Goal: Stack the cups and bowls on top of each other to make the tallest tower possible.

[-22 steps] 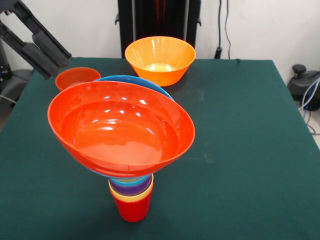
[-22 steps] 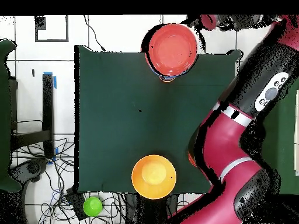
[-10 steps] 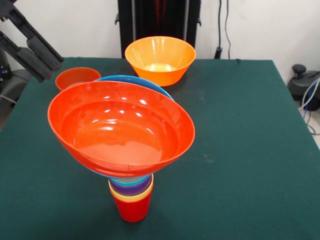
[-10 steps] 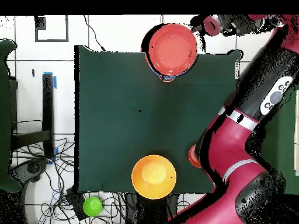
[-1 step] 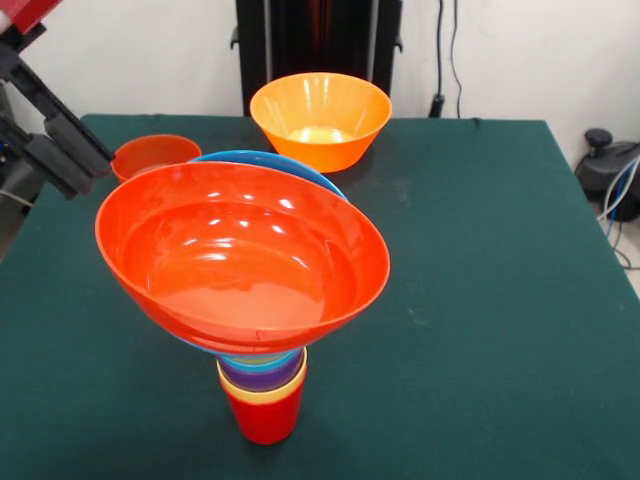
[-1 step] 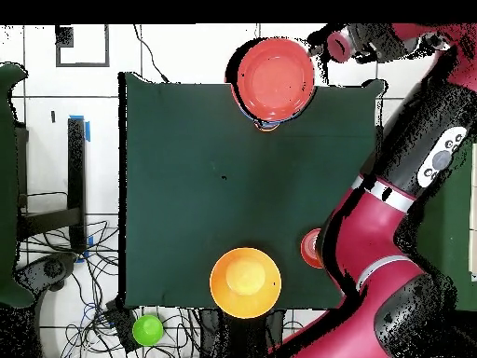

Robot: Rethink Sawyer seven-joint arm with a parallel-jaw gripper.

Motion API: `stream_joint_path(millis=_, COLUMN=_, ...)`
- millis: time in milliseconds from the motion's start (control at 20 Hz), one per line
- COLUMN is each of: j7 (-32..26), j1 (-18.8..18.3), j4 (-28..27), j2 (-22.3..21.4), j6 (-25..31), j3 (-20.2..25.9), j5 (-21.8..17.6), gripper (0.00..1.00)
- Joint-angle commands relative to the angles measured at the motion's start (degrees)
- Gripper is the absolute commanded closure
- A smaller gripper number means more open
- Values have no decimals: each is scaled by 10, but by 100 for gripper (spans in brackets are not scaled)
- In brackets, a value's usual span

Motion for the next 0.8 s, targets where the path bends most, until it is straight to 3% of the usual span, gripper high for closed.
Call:
stream_joint_path(millis=50, j7=54, j1=21, j4=-12, j2=11, j6=-39, j3=-112, j5=8, gripper=100)
stream_joint_path(millis=100, j7=57, j1=22, j4=-13, j2=11, j6=-40, j3=-114, j5=11, gripper=0)
stream_joint_path(millis=800, j7=82, j1=19, j4=15, j2=6, j6=-73, j3=-170, j5=72, gripper=0)
